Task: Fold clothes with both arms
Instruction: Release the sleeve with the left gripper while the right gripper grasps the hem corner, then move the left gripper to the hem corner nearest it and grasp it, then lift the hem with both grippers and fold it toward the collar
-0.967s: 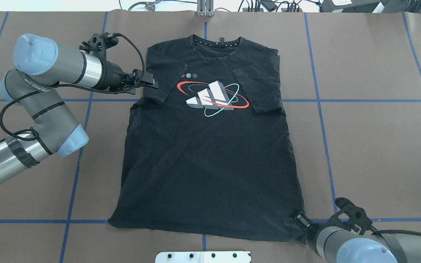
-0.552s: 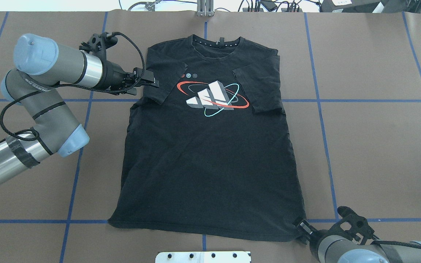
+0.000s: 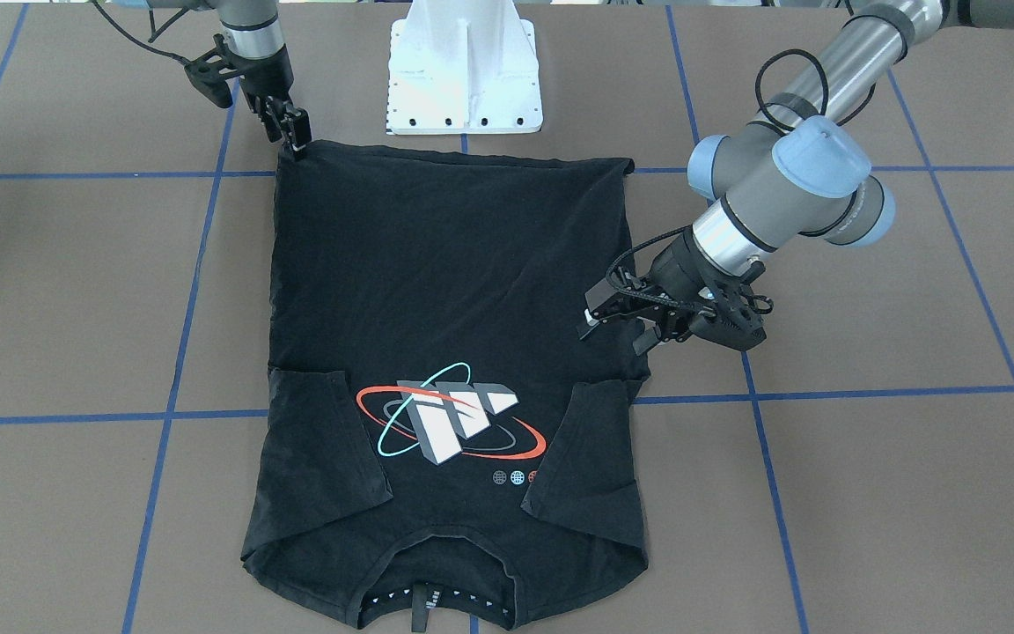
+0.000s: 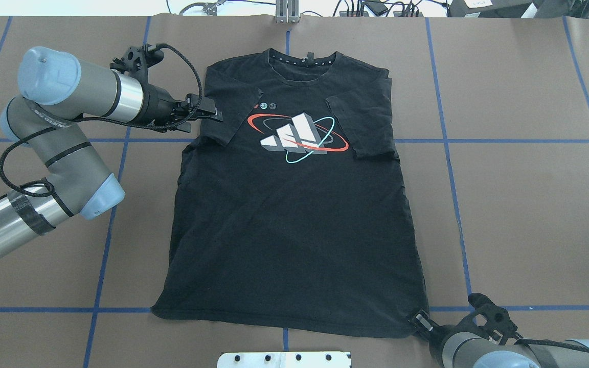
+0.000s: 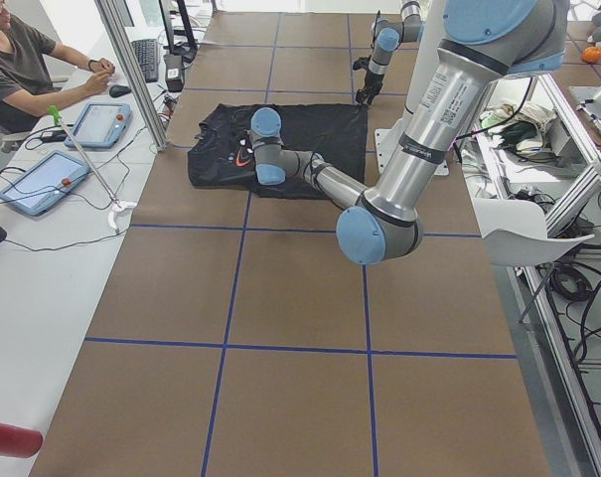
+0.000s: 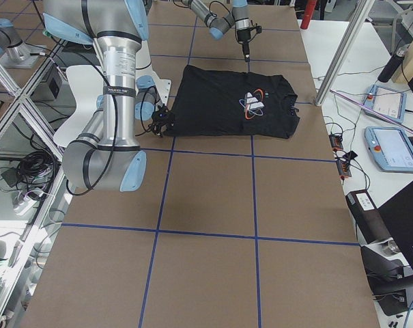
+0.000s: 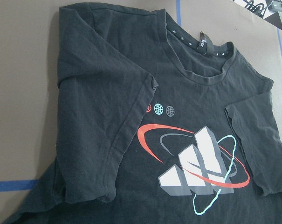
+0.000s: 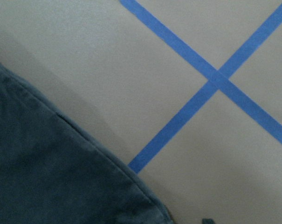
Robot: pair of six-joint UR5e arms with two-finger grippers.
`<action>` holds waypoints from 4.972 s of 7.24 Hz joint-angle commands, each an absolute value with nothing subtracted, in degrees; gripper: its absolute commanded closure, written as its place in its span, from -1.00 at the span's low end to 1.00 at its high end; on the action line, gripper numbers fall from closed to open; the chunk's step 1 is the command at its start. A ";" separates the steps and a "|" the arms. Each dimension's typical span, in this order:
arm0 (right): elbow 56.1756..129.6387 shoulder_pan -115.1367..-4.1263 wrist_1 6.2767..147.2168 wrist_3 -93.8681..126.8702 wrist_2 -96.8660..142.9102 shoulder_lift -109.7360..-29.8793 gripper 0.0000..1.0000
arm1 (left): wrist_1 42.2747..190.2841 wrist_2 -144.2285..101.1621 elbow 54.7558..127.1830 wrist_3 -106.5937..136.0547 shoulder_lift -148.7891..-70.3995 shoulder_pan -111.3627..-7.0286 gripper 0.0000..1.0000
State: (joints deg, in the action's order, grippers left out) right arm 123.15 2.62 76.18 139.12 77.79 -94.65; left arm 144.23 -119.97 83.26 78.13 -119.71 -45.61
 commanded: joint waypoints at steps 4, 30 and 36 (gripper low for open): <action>127.51 2.20 75.94 137.99 79.62 -97.01 1.00 | 144.23 -119.97 87.42 78.31 -115.34 -45.79 -1.00; 130.78 0.97 76.11 135.88 81.30 -98.00 1.00 | 148.19 -53.96 111.53 77.78 -83.06 5.10 -0.69; 130.78 0.97 76.11 135.88 81.30 -98.00 1.00 | 147.57 -54.05 110.83 78.49 -83.50 6.15 -0.34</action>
